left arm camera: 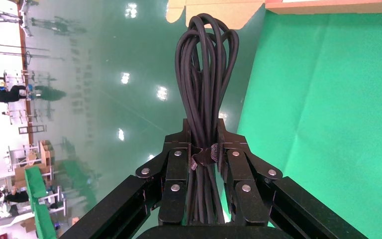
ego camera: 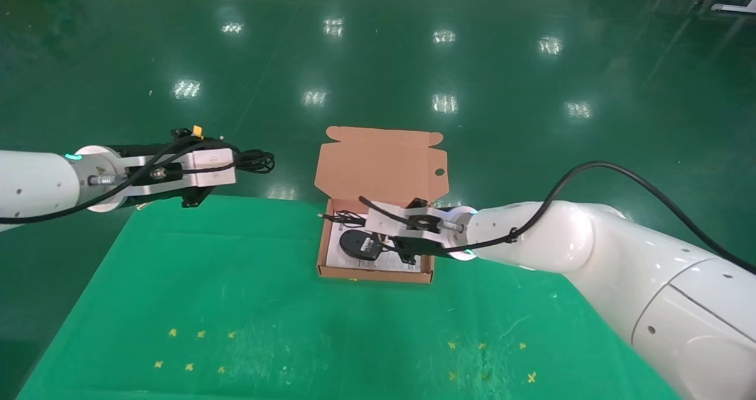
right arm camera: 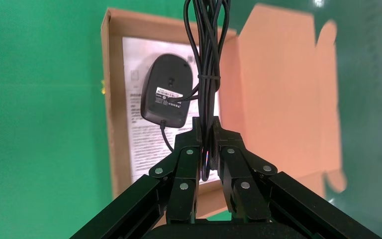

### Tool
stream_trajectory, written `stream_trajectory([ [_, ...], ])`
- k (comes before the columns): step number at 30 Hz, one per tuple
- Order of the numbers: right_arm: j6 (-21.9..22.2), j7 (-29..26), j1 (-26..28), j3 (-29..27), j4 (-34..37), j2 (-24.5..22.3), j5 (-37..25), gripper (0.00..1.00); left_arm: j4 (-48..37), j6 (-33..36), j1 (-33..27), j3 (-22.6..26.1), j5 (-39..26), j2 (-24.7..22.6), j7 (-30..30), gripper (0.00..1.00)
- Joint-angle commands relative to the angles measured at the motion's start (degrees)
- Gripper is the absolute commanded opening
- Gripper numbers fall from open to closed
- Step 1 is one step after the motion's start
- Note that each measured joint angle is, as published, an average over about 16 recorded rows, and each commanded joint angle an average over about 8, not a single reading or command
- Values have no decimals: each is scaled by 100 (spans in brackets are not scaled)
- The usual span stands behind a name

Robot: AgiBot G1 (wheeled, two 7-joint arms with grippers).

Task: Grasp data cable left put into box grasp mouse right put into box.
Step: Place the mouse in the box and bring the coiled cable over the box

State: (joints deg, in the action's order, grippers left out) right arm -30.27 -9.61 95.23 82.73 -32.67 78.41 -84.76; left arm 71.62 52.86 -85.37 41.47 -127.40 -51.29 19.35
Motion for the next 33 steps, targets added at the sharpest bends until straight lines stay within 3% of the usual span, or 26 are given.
stream_trajectory([
  [1, 37, -124, -60, 7, 133, 1, 97, 3, 0, 0, 0, 0, 0, 0, 0, 0],
  [9, -49, -267, -62, 92, 276, 4, 236, 100, 0, 0, 1, -1, -2, 1, 0, 0],
  [22, 63, -363, -31, 103, 11, -213, 211, 100, -24, -38, 118, 62, 81, -135, -51, 0],
  [33, 276, -618, 309, 139, -534, -941, -33, 100, -369, -726, 525, 274, 201, -895, -407, 0],
])
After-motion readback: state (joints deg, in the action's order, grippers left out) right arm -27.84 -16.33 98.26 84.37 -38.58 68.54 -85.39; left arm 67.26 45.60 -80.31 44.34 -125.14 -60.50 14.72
